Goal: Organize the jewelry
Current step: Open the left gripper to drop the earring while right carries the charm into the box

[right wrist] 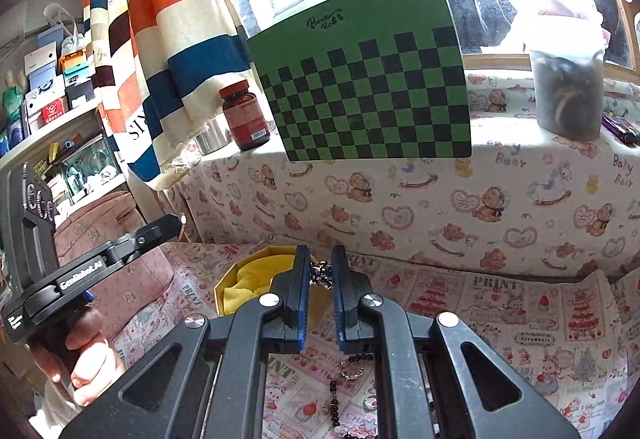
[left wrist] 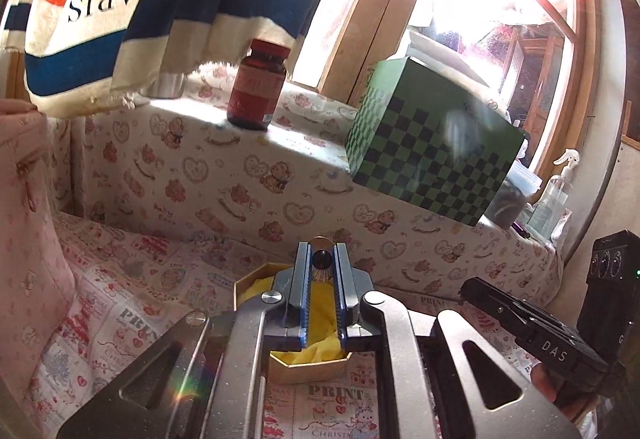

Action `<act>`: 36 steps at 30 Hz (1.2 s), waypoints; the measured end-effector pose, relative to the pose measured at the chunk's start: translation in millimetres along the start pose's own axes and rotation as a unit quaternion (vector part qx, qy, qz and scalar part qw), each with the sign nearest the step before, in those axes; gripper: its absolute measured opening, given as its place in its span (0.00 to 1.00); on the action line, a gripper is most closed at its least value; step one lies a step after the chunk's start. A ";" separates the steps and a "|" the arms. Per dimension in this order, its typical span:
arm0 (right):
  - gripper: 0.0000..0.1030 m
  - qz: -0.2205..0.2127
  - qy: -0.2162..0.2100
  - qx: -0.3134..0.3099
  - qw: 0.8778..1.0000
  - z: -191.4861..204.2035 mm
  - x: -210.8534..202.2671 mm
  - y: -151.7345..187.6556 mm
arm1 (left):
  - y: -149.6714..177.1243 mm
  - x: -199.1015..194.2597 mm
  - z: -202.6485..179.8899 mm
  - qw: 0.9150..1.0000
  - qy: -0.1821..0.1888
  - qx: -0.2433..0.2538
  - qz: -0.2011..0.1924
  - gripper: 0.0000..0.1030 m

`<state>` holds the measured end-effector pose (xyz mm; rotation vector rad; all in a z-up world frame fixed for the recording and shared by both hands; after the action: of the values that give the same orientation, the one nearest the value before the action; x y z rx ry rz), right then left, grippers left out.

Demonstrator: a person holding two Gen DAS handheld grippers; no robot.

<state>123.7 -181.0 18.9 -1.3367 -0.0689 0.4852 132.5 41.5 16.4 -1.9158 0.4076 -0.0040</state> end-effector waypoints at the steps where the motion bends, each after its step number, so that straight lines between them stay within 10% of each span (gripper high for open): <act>1: 0.11 0.001 0.000 -0.002 1.000 0.7 0.6 0.9 | 3.7 7.5 4.0 1.000 0.007 -0.009 0.014 0.09; 10: 0.11 0.004 -0.006 0.005 1.000 -2.1 1.6 1.1 | 22.8 29.0 13.4 0.998 0.004 -0.025 0.062 0.09; 23: 0.11 0.001 -0.034 0.006 0.999 12.1 2.1 -9.5 | -17.1 -34.9 11.9 0.996 -0.053 -0.014 -0.066 0.78; 36: 0.11 0.048 -0.060 0.014 0.997 57.9 68.4 -25.1 | -32.2 -49.0 39.5 0.990 -0.073 -0.070 -0.094 0.83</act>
<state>174.2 -106.1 41.3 -1.2860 -0.0980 0.6453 103.2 101.4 39.9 -2.0721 0.1314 0.0420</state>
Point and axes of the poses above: each gripper's, at about its wrist camera, not at the fingertips, and x roughly the way its jaws point, z to its left, y to its underside, the point moved 2 cm from there along x, roughly the way its jaws point, and after that the axes turned 13 degrees about -z, right-handed, at the moved point
